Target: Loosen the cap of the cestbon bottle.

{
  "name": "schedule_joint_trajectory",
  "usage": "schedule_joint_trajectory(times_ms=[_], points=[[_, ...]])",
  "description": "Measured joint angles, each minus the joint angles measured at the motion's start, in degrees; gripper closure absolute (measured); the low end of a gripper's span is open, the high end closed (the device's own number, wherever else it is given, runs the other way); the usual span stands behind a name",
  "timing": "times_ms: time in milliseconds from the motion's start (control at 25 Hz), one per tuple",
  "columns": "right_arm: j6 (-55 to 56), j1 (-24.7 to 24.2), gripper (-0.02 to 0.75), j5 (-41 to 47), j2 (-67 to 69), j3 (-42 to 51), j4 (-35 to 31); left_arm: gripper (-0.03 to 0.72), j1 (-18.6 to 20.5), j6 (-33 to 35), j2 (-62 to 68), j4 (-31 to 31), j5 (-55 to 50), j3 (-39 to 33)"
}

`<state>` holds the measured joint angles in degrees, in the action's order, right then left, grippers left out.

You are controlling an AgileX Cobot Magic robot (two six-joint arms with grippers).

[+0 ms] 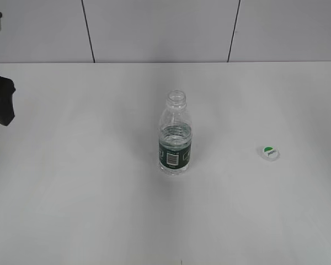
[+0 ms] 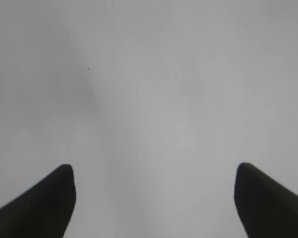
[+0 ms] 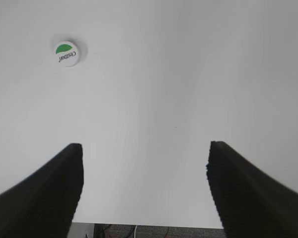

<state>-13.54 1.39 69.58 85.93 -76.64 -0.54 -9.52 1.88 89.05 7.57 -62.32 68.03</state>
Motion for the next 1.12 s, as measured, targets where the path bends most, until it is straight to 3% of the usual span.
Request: schedule_joint_trajectory(times_ms=[400, 960, 1120], points=[[0.0, 0.0, 0.148, -0.7, -15.7, 16.3, -3.5, 0.101, 0.0, 0.1, -11.1, -4.6, -3.6, -4.2], [0.0, 0.0, 0.148, -4.4, -37.2, 34.5, -3.6, 0.101, 0.0, 0.1, -34.2, -4.7, 2.3, -31.2], [0.0, 0.0, 0.148, -6.3, -43.0, 38.4, -3.6, 0.101, 0.0, 0.1, -40.9, -4.7, 3.5, -36.0]])
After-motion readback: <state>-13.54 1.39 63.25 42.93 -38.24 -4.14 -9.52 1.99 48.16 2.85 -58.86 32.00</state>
